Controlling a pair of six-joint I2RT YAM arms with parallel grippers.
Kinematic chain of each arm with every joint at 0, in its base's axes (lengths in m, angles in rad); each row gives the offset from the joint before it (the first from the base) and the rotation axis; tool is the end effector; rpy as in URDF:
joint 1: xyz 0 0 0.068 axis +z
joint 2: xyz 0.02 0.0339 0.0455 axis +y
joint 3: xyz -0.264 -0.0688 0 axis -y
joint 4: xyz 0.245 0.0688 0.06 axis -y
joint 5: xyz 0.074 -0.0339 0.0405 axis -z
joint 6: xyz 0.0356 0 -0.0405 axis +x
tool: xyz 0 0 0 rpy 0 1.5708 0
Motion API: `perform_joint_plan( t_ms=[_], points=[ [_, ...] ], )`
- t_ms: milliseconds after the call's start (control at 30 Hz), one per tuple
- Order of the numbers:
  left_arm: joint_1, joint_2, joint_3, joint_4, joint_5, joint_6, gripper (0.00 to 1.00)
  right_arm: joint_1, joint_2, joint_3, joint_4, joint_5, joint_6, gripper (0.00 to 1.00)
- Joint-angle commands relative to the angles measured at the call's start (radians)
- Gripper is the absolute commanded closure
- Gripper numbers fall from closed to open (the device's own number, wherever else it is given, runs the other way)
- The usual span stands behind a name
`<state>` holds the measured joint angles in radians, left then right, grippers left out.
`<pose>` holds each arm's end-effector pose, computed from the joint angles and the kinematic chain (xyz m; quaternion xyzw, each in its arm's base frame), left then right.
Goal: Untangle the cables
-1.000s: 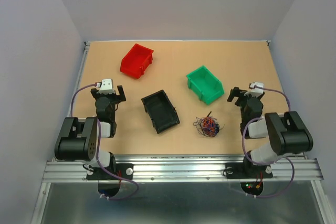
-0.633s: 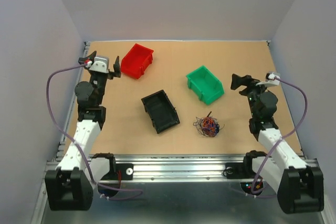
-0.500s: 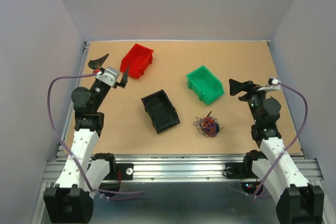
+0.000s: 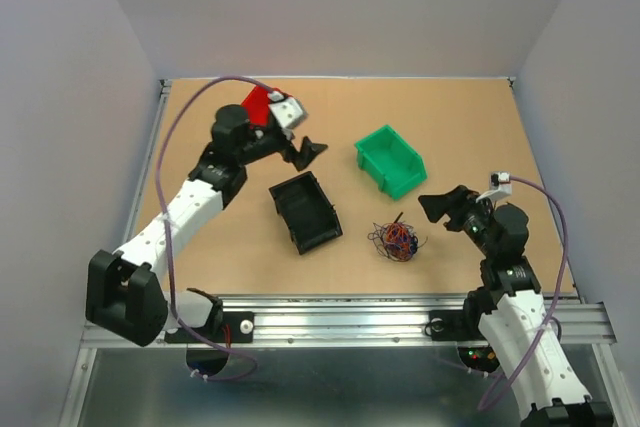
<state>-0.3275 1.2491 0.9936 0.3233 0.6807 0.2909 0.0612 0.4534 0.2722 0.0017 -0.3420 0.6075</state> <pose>0.2675 -0.1146 0.3670 0.4282 0.5388 -0.2405 0.6845 0.1393 0.0205 0.2248 0.0990 0.7578 0.3306 0.5537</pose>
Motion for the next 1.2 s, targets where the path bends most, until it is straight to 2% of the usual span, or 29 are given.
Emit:
perform_joint_plan(
  t_ms=[0,100,200,233,267,300,333,400,467,533,567,633,733,767,867,1067,1167],
  points=[
    [-0.175,0.042,0.05,-0.065,-0.153,0.03,0.01,0.054,0.036,0.005,-0.048,0.033,0.008,0.13],
    [-0.214,0.062,0.021,-0.112,-0.196,0.057,0.01,0.146,0.137,0.03,-0.034,0.129,-0.009,0.13],
    [-0.232,0.043,-0.05,-0.115,-0.216,0.083,0.01,0.29,0.278,0.061,-0.016,0.279,-0.028,0.13],
    [-0.234,0.036,-0.064,-0.115,-0.222,0.091,0.01,0.421,0.315,0.074,-0.011,0.337,-0.032,0.12],
    [-0.234,0.029,-0.075,-0.113,-0.24,0.097,0.01,0.484,0.364,0.099,-0.011,0.465,-0.035,0.1],
    [-0.234,0.029,-0.088,-0.11,-0.248,0.103,0.01,0.578,0.448,0.114,-0.009,0.506,-0.034,0.1],
    [-0.235,0.03,-0.09,-0.11,-0.26,0.105,0.01,0.607,0.497,0.127,-0.009,0.536,-0.031,0.09],
    [-0.235,0.032,-0.09,-0.11,-0.271,0.103,0.01,0.634,0.559,0.14,0.018,0.581,-0.02,0.1],
    [-0.235,0.045,-0.093,-0.104,-0.283,0.105,0.01,0.641,0.617,0.137,0.07,0.566,-0.02,0.18],
    [-0.234,0.064,-0.089,-0.104,-0.309,0.106,0.02,0.644,0.636,0.136,0.104,0.546,-0.022,0.34],
    [-0.235,0.088,-0.087,-0.107,-0.344,0.111,0.02,0.646,0.645,0.137,0.109,0.544,-0.02,0.5],
    [-0.235,0.127,-0.069,-0.128,-0.381,0.12,0.04,0.646,0.642,0.14,0.113,0.552,-0.02,0.61],
    [-0.235,0.165,-0.029,-0.179,-0.47,0.132,0.06,0.647,0.621,0.131,0.13,0.567,-0.018,0.62],
    [-0.235,0.189,-0.02,-0.193,-0.519,0.142,0.07,0.647,0.601,0.118,0.136,0.571,-0.017,0.7],
    [-0.235,0.245,0.023,-0.282,-0.579,0.16,0.09,0.649,0.555,0.085,0.15,0.595,-0.012,0.71],
    [-0.226,0.311,0.05,-0.365,-0.619,0.188,0.16,0.649,0.498,0.045,0.155,0.613,-0.008,0.73],
    [-0.211,0.328,0.063,-0.394,-0.578,0.189,0.22,0.649,0.493,0.039,0.156,0.612,-0.006,0.73]
  ],
)
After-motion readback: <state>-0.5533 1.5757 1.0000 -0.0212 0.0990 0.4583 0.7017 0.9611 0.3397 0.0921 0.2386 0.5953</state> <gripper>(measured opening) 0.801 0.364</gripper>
